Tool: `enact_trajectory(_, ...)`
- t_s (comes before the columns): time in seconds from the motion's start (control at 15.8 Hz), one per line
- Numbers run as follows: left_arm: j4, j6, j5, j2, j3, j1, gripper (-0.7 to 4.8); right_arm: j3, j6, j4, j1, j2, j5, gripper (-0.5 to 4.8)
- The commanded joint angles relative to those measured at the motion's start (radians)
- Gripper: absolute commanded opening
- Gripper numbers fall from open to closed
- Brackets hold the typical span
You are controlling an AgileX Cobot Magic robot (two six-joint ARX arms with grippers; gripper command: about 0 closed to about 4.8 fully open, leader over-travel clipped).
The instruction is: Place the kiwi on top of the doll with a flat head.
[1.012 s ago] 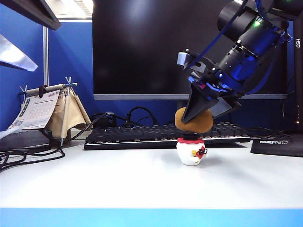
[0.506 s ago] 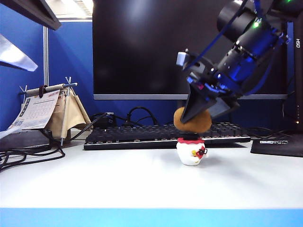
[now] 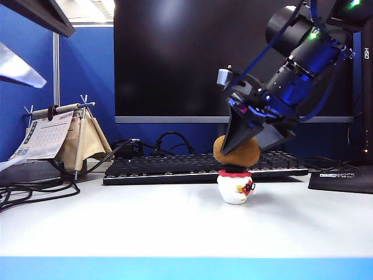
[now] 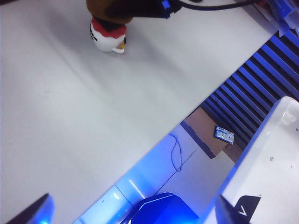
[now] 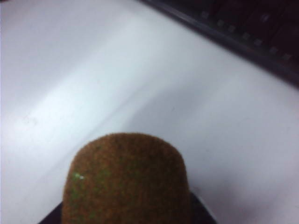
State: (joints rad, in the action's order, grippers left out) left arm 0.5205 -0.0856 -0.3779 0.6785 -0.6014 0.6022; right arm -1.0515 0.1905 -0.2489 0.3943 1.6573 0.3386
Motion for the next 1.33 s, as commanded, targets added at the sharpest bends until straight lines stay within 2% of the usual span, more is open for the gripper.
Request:
enact_trajectory(0.06, -0.025, 0.004, 0.0, -0.001, -0.002, 0.0, 4.79, 0.001, -0.005, -0.019, 0.002, 0.0, 0.004, 3.03)
enact_trajectory(0.13, -0.035, 0.004, 0.0, -0.001, -0.002, 0.0, 4.79, 0.001, -0.008, -0.019, 0.002, -0.001, 0.004, 3.37)
enact_trajectory(0.32, -0.045, 0.004, 0.0, -0.001, -0.002, 0.0, 4.79, 0.0, -0.01, -0.018, 0.002, -0.013, 0.024, 3.39)
enact_trajectory(0.44, -0.045, 0.004, 0.0, -0.001, -0.002, 0.0, 4.79, -0.002, -0.015, -0.012, 0.002, -0.032, 0.024, 3.85)
enact_trajectory(0.51, -0.045, 0.004, 0.0, -0.001, -0.002, 0.0, 4.79, -0.007, -0.015, -0.013, 0.002, -0.036, 0.026, 3.92)
enact_trajectory(0.89, -0.043, 0.003, 0.0, -0.001, -0.002, 0.0, 4.79, -0.084, -0.038, -0.067, 0.002, -0.054, 0.046, 3.92)
enact_trajectory(1.01, -0.043, 0.002, -0.001, -0.001, -0.002, 0.0, 4.61, -0.086, -0.037, -0.065, 0.002, -0.099, 0.093, 3.85)
enact_trajectory(1.08, -0.043, 0.003, 0.002, -0.002, -0.002, 0.0, 4.0, -0.086, -0.038, -0.075, 0.001, -0.14, 0.088, 3.5)
enact_trajectory(1.14, -0.043, 0.003, 0.021, -0.002, -0.002, 0.0, 3.26, -0.086, -0.038, -0.083, 0.0, -0.166, 0.075, 3.38)
enact_trajectory(1.27, -0.024, 0.002, 0.116, -0.006, -0.002, 0.0, 0.19, -0.085, -0.063, -0.082, 0.0, -0.271, 0.056, 2.53)
enact_trajectory(1.33, -0.021, 0.002, 0.15, -0.008, -0.002, 0.0, -0.05, -0.085, -0.075, -0.081, 0.0, -0.316, 0.055, 2.24)
